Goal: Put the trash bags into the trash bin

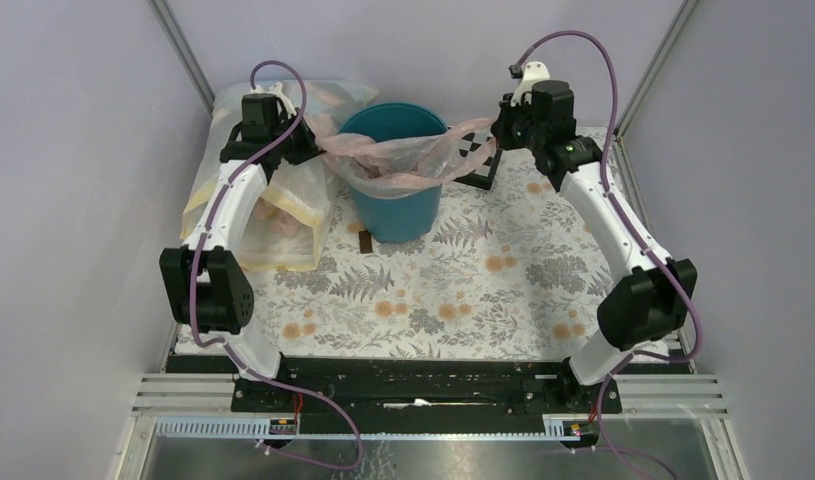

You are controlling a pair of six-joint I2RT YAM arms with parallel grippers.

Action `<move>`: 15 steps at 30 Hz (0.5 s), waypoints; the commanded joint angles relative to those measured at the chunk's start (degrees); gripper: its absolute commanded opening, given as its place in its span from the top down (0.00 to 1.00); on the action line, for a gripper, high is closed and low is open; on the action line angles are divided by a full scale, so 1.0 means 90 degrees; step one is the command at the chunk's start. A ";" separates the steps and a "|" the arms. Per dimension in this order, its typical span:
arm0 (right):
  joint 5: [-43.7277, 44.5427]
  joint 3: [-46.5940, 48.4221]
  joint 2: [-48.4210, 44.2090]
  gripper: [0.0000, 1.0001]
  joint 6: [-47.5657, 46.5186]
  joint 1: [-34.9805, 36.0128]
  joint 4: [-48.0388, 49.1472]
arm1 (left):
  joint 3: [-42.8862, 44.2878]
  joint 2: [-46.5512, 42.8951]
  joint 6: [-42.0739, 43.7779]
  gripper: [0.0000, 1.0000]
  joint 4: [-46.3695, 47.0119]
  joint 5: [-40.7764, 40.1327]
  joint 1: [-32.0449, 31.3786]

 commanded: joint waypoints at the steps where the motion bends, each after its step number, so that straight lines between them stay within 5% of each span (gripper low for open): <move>1: -0.0407 0.0472 0.0466 1.00 0.0644 -0.0451 -0.0095 | 0.0553 0.0557 -0.0063 1.00 -0.0035 0.0052 -0.0048; 15: -0.2619 0.1117 0.2227 1.00 0.1634 -0.0458 0.0452 | 0.1364 0.1741 -0.0082 1.00 0.0262 0.1510 -0.0264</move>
